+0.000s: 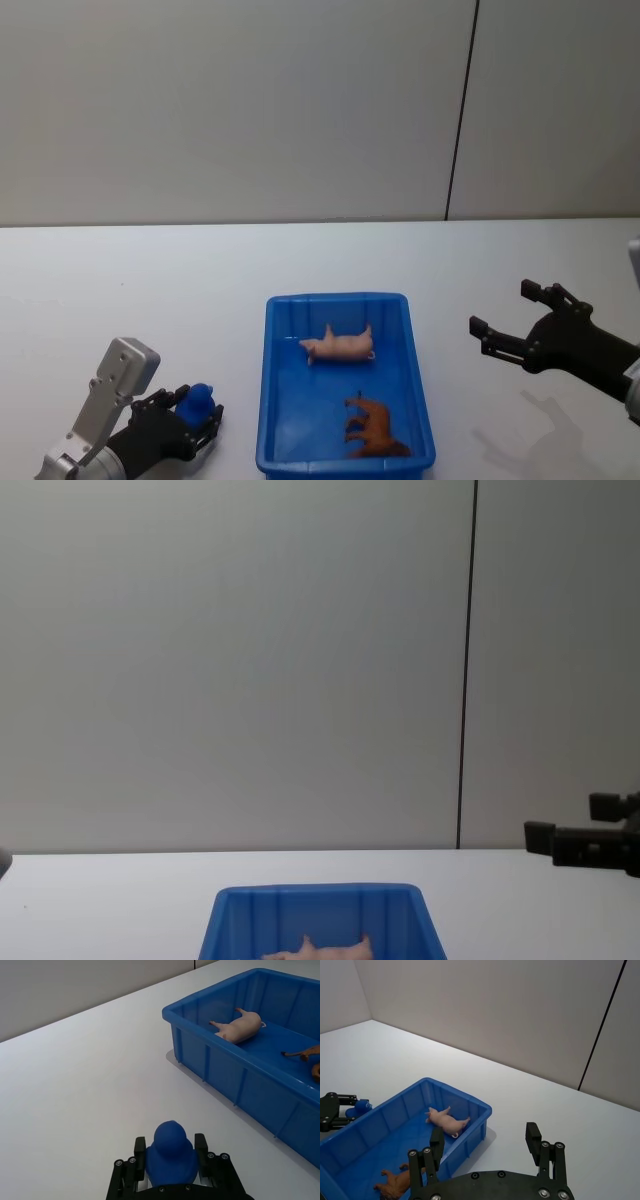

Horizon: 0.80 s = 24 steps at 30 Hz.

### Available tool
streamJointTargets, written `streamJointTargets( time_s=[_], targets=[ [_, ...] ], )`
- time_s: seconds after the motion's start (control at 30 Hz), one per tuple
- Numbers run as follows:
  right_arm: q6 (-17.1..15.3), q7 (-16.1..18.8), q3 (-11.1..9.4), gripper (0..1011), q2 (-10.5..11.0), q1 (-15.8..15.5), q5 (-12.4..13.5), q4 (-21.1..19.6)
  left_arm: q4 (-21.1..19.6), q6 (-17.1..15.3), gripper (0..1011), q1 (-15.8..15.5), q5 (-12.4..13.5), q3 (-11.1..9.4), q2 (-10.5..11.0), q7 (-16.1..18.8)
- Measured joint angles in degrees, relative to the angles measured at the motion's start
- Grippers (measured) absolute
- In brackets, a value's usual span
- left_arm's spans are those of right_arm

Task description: Pick up the two dolls from the table and place them into the box.

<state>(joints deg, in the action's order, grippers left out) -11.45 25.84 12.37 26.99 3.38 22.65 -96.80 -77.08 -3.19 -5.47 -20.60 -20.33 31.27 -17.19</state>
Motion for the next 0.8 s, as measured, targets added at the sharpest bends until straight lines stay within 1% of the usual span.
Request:
streamJointTargets(
  time_s=[0.03,0.17,0.37,0.63,0.8],
  targets=[
    [0.0,0.0,0.0,1001,0.0,0.0,0.0,0.0,0.1,0.0,606,0.0,0.0,0.0,0.0,-0.1],
    [0.0,0.0,0.0,1001,0.0,0.0,0.0,0.0,0.3,0.0,566,-0.2,0.2,0.0,-0.2,-0.2],
    [0.0,0.0,0.0,1001,0.0,0.0,0.0,0.0,0.1,0.0,533,-0.5,0.6,0.0,-0.3,-0.3],
    [0.0,0.0,0.0,1001,0.0,0.0,0.0,0.0,-2.0,0.8,477,-1.4,1.7,0.2,-0.8,0.1],
    [0.0,0.0,0.0,1001,0.0,0.0,0.0,0.0,-3.6,1.5,441,-2.6,2.7,0.3,-1.5,0.6]
  ],
)
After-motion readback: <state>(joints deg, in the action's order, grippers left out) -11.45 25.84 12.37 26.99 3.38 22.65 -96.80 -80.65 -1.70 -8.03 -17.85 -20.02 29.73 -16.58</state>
